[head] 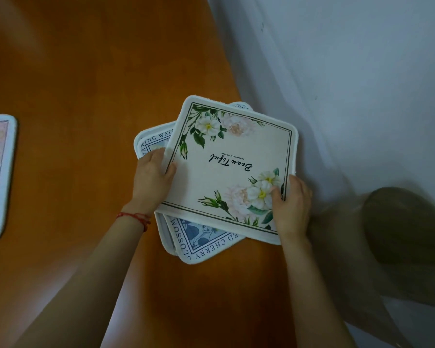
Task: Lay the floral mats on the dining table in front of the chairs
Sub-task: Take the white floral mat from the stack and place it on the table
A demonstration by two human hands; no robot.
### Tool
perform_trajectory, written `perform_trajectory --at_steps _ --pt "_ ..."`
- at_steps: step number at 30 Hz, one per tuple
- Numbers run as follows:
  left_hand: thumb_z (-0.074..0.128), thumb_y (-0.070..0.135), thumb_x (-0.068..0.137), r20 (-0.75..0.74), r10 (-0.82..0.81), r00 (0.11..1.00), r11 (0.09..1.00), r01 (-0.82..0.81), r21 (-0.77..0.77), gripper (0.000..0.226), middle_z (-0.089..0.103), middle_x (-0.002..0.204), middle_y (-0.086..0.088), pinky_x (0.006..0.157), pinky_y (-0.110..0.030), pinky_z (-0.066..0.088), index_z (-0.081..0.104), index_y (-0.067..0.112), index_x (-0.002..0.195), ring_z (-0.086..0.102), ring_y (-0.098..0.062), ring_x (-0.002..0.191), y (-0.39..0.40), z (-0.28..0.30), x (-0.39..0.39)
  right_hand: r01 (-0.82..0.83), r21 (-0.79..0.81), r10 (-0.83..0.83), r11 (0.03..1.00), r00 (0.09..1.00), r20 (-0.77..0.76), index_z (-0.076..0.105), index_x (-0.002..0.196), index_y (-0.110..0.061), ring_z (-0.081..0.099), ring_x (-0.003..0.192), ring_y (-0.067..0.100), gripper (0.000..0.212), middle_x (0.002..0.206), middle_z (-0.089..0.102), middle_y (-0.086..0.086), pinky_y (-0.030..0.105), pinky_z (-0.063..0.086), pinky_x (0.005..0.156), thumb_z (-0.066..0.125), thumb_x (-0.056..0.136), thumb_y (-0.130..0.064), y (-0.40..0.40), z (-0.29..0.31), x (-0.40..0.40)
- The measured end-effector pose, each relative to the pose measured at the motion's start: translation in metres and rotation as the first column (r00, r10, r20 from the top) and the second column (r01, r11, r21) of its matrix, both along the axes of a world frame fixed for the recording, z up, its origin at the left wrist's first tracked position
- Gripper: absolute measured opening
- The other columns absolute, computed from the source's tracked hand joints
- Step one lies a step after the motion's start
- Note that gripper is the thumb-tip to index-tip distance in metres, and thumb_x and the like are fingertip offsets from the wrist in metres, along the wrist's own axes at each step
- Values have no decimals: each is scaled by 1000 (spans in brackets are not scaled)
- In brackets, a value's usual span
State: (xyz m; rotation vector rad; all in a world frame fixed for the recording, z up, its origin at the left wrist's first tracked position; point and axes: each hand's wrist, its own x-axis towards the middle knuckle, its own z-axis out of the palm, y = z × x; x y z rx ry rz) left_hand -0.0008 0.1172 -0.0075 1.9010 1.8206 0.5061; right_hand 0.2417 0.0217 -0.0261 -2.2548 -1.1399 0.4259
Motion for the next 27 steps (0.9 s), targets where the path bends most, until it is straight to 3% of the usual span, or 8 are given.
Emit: perform_trajectory --at_steps 4,8,14,20,24,27 --pt "54 17 90 -12 11 1000 1000 -11 6 40 56 121 -22 95 -41 35 50 0 126 46 -37 112 6 2 6 56 -2 -56 998 998 -38 50 128 -2 43 121 29 46 128 52 15 40 39 101 59 88 -22 5 -6 5" --pt "56 17 88 52 12 999 1000 -13 8 38 62 111 -20 88 -43 44 53 3 124 54 -36 102 11 5 9 93 -11 -94 996 993 -72 52 126 -4 45 119 28 46 125 55 13 44 42 98 60 87 -27 8 -12 8" --pt "56 14 89 150 166 975 985 -157 -70 35 61 116 -17 76 -27 38 55 1 121 56 -30 101 15 15 19 141 1 -139 990 980 -141 52 127 -7 46 118 28 49 125 53 12 47 44 98 65 83 -24 12 -12 8" --pt "57 10 88 143 233 962 972 -224 -75 28 62 97 -10 64 -20 35 61 -1 114 48 -13 72 20 13 13 253 11 -235 967 915 -327 53 123 -8 57 108 24 45 121 54 9 45 50 93 66 80 -12 16 -8 10" --pt "60 11 86 173 274 946 961 -261 -96 27 67 104 -12 76 -23 41 64 3 112 52 -14 82 19 10 4 286 24 -253 958 882 -398 56 123 -11 61 100 23 41 114 61 9 42 52 90 63 83 -8 15 -4 7" --pt "65 14 83 216 307 927 950 -285 -128 26 67 101 -11 75 -24 43 67 4 108 54 -14 82 18 12 0 288 60 -234 956 869 -436 61 116 -10 62 96 21 34 107 64 7 33 53 86 60 84 -2 13 2 4"
